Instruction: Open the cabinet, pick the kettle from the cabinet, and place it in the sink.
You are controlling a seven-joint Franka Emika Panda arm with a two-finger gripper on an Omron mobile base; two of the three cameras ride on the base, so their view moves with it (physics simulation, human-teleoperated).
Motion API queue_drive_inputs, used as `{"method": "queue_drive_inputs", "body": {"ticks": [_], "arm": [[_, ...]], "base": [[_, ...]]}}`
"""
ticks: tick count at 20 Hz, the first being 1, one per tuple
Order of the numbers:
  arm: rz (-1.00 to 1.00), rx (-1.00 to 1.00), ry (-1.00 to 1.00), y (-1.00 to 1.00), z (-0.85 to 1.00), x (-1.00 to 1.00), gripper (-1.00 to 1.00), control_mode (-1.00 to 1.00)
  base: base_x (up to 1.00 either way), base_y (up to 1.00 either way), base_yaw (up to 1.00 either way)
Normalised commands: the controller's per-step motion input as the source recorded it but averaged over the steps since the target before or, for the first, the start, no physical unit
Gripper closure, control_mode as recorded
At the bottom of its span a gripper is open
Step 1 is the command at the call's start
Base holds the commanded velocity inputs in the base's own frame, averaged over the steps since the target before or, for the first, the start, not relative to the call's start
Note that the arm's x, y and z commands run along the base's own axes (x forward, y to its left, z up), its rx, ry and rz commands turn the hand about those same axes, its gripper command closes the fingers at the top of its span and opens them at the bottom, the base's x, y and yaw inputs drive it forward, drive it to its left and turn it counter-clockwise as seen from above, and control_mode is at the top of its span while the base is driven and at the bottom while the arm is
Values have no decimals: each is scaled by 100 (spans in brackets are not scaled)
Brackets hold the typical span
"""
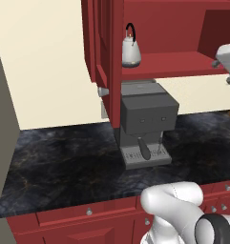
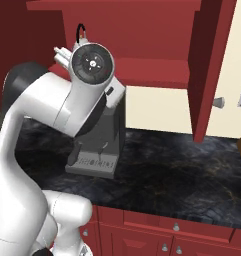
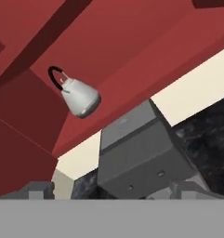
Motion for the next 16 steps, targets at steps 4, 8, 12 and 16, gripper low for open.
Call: {"method": "queue_drive_inputs", "body": {"ticks": [4, 8, 12, 16], "arm": [[2, -12, -20, 48, 0, 21, -100, -100], [0, -7, -18, 42, 0, 30, -100, -100], [6, -10, -19, 38, 3, 32, -100, -100], [6, -14, -8, 33, 10, 33, -100, -100]], "base": [[0, 0, 0], [0, 0, 0], [0, 0, 0], [0, 0, 0]]}}
